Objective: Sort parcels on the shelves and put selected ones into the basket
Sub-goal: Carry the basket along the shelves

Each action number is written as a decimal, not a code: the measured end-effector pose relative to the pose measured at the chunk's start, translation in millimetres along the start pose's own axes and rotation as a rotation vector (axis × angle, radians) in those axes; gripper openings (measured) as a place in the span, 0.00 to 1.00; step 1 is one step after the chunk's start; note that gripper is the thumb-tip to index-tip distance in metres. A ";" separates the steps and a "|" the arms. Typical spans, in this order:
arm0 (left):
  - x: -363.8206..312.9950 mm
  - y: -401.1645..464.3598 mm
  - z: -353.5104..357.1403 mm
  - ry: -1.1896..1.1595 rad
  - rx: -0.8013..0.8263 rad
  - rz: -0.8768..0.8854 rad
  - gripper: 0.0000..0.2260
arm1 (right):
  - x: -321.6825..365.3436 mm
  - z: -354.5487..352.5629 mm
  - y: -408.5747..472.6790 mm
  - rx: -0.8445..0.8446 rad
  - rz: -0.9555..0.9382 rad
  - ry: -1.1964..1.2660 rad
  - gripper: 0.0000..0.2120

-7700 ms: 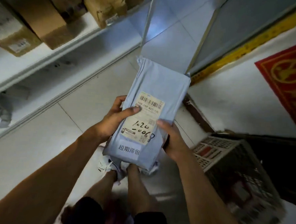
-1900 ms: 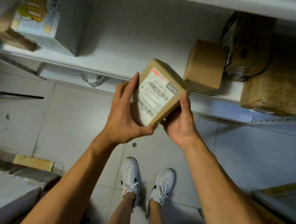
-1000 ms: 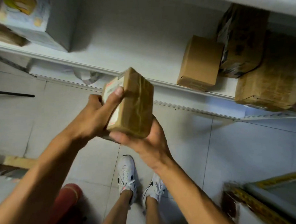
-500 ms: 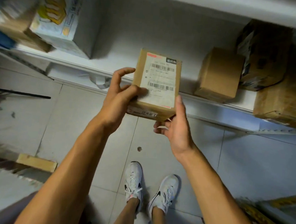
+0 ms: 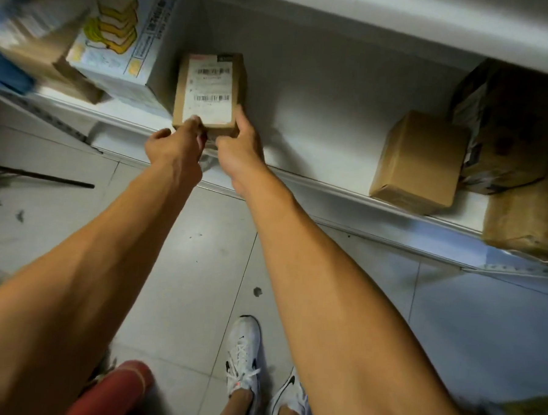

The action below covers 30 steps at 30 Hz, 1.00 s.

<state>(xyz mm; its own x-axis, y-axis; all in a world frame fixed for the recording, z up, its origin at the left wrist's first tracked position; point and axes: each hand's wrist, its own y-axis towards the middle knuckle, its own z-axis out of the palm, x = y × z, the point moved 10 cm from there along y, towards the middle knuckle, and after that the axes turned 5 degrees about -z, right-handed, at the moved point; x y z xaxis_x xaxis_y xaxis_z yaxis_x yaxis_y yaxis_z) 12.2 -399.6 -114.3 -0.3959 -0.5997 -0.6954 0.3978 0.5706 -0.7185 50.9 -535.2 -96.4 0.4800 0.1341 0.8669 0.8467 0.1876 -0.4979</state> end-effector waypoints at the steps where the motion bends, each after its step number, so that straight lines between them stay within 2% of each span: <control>1: 3.3 -0.1 0.2 -0.052 -0.019 0.006 0.19 | -1.5 -6.5 -6.7 -0.026 -0.022 0.004 0.30; 3: 13.3 -10.6 8.0 -0.070 -0.005 0.025 0.12 | -3.0 -42.5 -27.5 -0.194 -0.109 -0.006 0.24; 5: 39.2 -34.6 22.5 -0.001 0.085 0.011 0.02 | -2.4 -114.6 -64.2 -0.571 -0.236 -0.170 0.21; 6: 56.0 -49.4 30.9 0.078 0.146 0.001 0.05 | -1.9 -154.2 -84.7 -0.782 -0.262 -0.321 0.23; 7: 74.7 -63.2 38.9 0.168 0.212 -0.004 0.08 | -2.2 -192.6 -105.1 -0.962 -0.212 -0.473 0.29; 8: 92.3 -77.3 44.4 0.257 0.267 -0.012 0.09 | -8.1 -226.6 -117.9 -1.078 -0.098 -0.587 0.38; 9: 109.9 -88.3 48.8 0.342 0.314 -0.022 0.08 | -17.5 -256.8 -123.5 -1.106 0.041 -0.650 0.47; 11: 140.1 -105.4 53.0 0.471 0.373 -0.061 0.05 | -41.7 -293.7 -118.1 -0.986 0.228 -0.596 0.55; 13: 163.0 -118.7 56.8 0.524 0.413 -0.121 0.03 | -59.3 -301.8 -106.3 -0.855 0.204 -0.428 0.54; 14: 170.4 -124.9 59.8 0.539 0.442 -0.140 0.05 | -62.0 -298.7 -105.3 -0.810 0.167 -0.310 0.52; 16: 176.0 -134.9 68.5 0.553 0.514 -0.151 0.13 | -70.8 -279.0 -105.3 -0.668 0.117 0.106 0.48; 18: 172.6 -144.9 79.3 0.499 0.629 -0.179 0.24 | -85.0 -233.4 -110.1 -0.359 0.182 0.660 0.45; 19: 169.4 -150.9 86.6 0.417 0.722 -0.212 0.29 | -87.5 -208.9 -121.5 -0.205 0.254 0.830 0.45; 20: 164.7 -158.6 94.0 0.339 0.834 -0.241 0.32 | -90.2 -187.7 -135.1 -0.061 0.321 0.929 0.45; 22: 150.7 -175.5 105.0 0.284 1.034 -0.218 0.38 | -106.2 -161.2 -156.7 0.122 0.437 0.979 0.45; 24: 139.8 -183.8 108.1 0.379 1.075 -0.118 0.38 | -129.2 -156.9 -165.1 0.089 0.485 0.919 0.38; 26: 131.8 -181.4 105.6 0.510 0.995 -0.017 0.39 | -149.7 -174.2 -164.1 -0.098 0.421 0.803 0.29; 28: 122.9 -188.0 106.0 0.617 1.043 0.157 0.40 | -155.5 -198.0 -163.4 -0.269 0.275 0.764 0.29; 30: 121.7 -203.8 106.4 0.791 1.190 0.394 0.42 | -147.3 -206.3 -164.1 -0.270 0.199 0.816 0.34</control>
<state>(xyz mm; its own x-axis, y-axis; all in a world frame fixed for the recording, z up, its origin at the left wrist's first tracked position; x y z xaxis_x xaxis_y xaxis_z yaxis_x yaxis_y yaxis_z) -29.0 -648.6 -51.1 -0.2859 0.1578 -0.9452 0.8577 -0.3978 -0.3258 -111.4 -786.5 -137.5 0.5511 -0.6166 0.5622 0.7055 -0.0153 -0.7085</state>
